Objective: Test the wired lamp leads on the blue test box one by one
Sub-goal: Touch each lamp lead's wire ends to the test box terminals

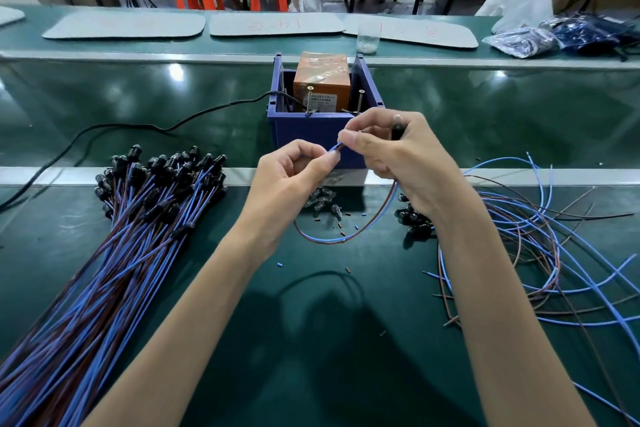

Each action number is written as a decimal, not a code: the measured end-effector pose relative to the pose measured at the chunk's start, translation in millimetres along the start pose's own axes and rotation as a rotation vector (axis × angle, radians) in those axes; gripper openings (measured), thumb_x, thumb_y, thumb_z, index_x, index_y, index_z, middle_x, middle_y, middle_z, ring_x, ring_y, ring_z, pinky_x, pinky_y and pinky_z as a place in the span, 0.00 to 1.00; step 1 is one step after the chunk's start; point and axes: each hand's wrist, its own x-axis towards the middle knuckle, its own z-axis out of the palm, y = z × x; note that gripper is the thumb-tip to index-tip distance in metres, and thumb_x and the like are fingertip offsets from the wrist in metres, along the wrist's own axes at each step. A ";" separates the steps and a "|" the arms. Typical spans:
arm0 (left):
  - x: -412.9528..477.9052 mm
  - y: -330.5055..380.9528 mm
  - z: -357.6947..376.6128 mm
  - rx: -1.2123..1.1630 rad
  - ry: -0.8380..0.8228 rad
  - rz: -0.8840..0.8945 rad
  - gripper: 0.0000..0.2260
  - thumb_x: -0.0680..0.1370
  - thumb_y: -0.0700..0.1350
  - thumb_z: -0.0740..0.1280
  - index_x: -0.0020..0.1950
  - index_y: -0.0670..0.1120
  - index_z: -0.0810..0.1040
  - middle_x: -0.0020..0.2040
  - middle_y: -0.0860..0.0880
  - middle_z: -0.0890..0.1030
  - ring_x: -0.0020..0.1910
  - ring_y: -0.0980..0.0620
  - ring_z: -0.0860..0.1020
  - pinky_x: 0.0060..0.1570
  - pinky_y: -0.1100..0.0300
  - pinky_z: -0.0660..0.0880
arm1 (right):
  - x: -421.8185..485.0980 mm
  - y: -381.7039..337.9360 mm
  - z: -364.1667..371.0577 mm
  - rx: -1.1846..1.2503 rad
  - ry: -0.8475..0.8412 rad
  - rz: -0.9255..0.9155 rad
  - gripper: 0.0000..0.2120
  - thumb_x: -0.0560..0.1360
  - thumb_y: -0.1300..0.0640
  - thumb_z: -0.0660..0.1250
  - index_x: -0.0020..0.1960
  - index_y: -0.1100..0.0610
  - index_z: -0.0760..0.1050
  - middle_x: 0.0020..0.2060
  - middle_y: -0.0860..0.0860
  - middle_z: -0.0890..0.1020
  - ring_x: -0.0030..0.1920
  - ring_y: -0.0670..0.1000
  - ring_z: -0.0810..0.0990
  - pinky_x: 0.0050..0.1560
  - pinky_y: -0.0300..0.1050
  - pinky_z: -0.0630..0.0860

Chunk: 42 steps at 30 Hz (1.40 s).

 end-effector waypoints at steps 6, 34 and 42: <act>2.9 0.7 -2.3 -0.090 0.059 -0.014 0.09 0.79 0.42 0.65 0.40 0.48 0.71 0.25 0.57 0.65 0.23 0.59 0.59 0.22 0.69 0.57 | 1.4 3.2 -1.9 -0.104 0.048 -0.046 0.05 0.72 0.62 0.74 0.38 0.57 0.80 0.24 0.43 0.73 0.23 0.43 0.66 0.26 0.30 0.64; 8.1 -14.4 1.4 -0.108 0.170 -0.043 0.18 0.82 0.52 0.59 0.34 0.49 0.78 0.24 0.55 0.67 0.22 0.60 0.64 0.23 0.70 0.62 | 2.0 3.6 -1.9 -0.110 0.081 0.013 0.06 0.73 0.61 0.73 0.38 0.57 0.80 0.29 0.49 0.82 0.23 0.42 0.66 0.24 0.29 0.63; 8.8 -12.6 2.0 -0.140 0.059 -0.020 0.15 0.83 0.41 0.57 0.47 0.48 0.83 0.32 0.55 0.68 0.28 0.60 0.62 0.31 0.69 0.61 | 4.8 6.6 -3.6 -0.195 0.187 -0.019 0.06 0.73 0.60 0.73 0.37 0.56 0.80 0.29 0.48 0.82 0.24 0.44 0.65 0.26 0.32 0.63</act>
